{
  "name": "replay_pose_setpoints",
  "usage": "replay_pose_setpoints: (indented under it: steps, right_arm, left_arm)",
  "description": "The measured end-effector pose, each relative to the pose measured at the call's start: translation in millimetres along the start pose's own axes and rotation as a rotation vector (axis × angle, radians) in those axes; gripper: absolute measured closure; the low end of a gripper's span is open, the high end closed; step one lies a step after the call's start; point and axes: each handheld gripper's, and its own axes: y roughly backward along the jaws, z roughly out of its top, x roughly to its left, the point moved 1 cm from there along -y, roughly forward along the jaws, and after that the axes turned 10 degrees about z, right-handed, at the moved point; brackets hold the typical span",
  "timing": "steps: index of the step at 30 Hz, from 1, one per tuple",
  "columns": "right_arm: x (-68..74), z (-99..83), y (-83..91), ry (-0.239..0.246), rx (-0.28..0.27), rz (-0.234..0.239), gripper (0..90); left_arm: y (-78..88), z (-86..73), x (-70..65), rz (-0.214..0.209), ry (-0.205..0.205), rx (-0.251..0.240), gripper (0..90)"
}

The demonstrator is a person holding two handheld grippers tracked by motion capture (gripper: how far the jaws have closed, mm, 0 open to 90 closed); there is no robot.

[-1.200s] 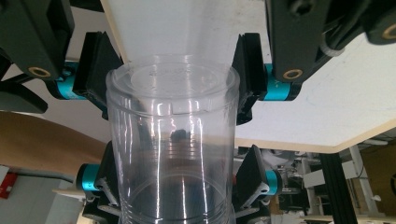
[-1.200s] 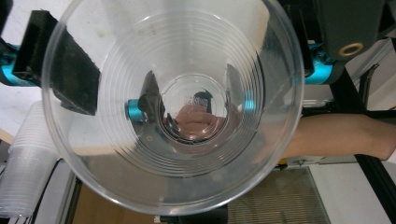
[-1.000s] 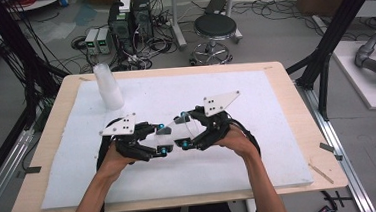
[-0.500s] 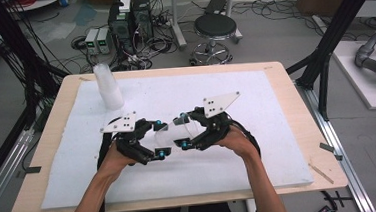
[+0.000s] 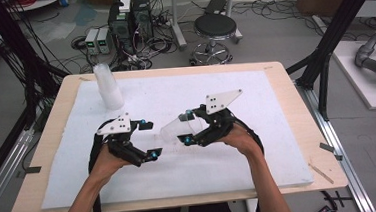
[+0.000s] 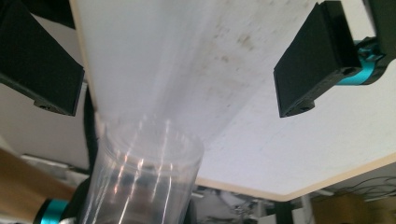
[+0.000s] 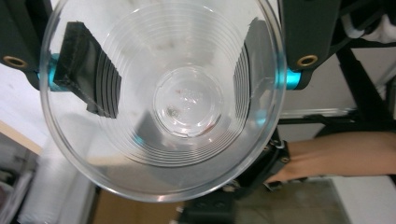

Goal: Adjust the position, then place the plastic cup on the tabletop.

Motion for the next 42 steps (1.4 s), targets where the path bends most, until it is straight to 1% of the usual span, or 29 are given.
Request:
replay_pose_setpoints:
  steps: [1, 2, 4, 6, 7, 9, 10, 11, 13, 14, 18, 20, 21, 24, 27, 30, 34, 36, 42]
  right_arm:
    - [-1.8, -0.3, 0.7, -0.004, 0.010, -0.013, 32.6]
    - [-3.3, -0.7, 1.3, -0.019, 0.027, -0.029, 32.7]
    - [-6.2, -0.9, 1.7, -0.053, 0.086, -0.079, 32.7]
    - [-9.1, -0.5, 1.0, -0.074, 0.148, -0.122, 32.7]
    - [-10.2, 0.1, 0.3, -0.093, 0.175, -0.137, 32.7]
    - [-12.6, 1.6, -0.8, -0.109, 0.221, -0.171, 32.7]
    - [-13.7, 2.6, -1.3, -0.121, 0.240, -0.187, 32.7]
    - [-15.0, 3.7, -1.8, -0.130, 0.259, -0.200, 32.8]
    - [-17.6, 6.1, -3.1, -0.142, 0.293, -0.225, 32.8]
    - [-18.7, 7.4, -3.8, -0.144, 0.313, -0.238, 32.8]
    - [-22.2, 11.2, -8.1, -0.177, 0.376, -0.258, 32.9]
    - [-24.3, 11.8, -10.0, -0.188, 0.407, -0.271, 33.0]
    - [-25.3, 11.9, -10.8, -0.191, 0.422, -0.278, 33.0]
    - [-28.0, 11.1, -12.9, -0.201, 0.450, -0.294, 33.1]
    - [-29.2, 9.8, -14.4, -0.212, 0.465, -0.307, 33.2]
    - [-29.8, 9.1, -14.4, -0.222, 0.477, -0.321, 33.3]
    - [-29.5, 9.7, -12.9, -0.218, 0.471, -0.321, 33.3]
    - [-29.9, 9.9, -12.7, -0.217, 0.468, -0.321, 33.3]
    - [-32.3, 8.6, -13.5, -0.224, 0.474, -0.321, 33.3]
  left_arm:
    - [2.7, -2.8, 0.9, 0.030, -0.002, 0.005, 1.7]
    - [5.2, -6.1, 2.0, 0.061, 0.001, 0.007, 1.7]
    - [11.1, -13.7, 5.1, 0.114, 0.008, 0.014, 1.7]
    - [16.8, -22.6, 7.7, 0.175, 0.015, 0.027, 1.7]
    - [19.8, -27.4, 9.2, 0.201, 0.022, 0.028, 1.7]
    - [26.2, -36.0, 12.2, 0.244, 0.038, 0.037, 1.7]
    - [29.2, -39.8, 13.4, 0.265, 0.044, 0.032, 1.7]
    - [32.1, -43.1, 14.4, 0.282, 0.053, 0.029, 1.7]
    - [36.5, -48.1, 15.9, 0.315, 0.059, 0.030, 1.7]
    - [38.0, -50.3, 16.6, 0.322, 0.062, 0.034, 1.7]
    - [41.3, -59.1, 18.5, 0.350, 0.070, 0.051, 1.7]
    - [42.7, -63.9, 20.0, 0.369, 0.073, 0.048, 1.7]
    - [43.0, -66.3, 20.7, 0.373, 0.082, 0.047, 1.7]
    - [43.2, -70.8, 22.9, 0.393, 0.082, 0.035, 1.7]
    - [43.5, -73.6, 24.0, 0.403, 0.076, 0.018, 1.7]
    - [43.8, -77.7, 25.0, 0.412, 0.089, 0.014, 1.7]
    - [45.4, -77.8, 24.8, 0.413, 0.102, -0.002, 1.7]
    - [45.7, -77.7, 24.8, 0.418, 0.096, -0.002, 1.7]
    - [45.6, -78.4, 25.5, 0.414, 0.102, -0.001, 1.7]
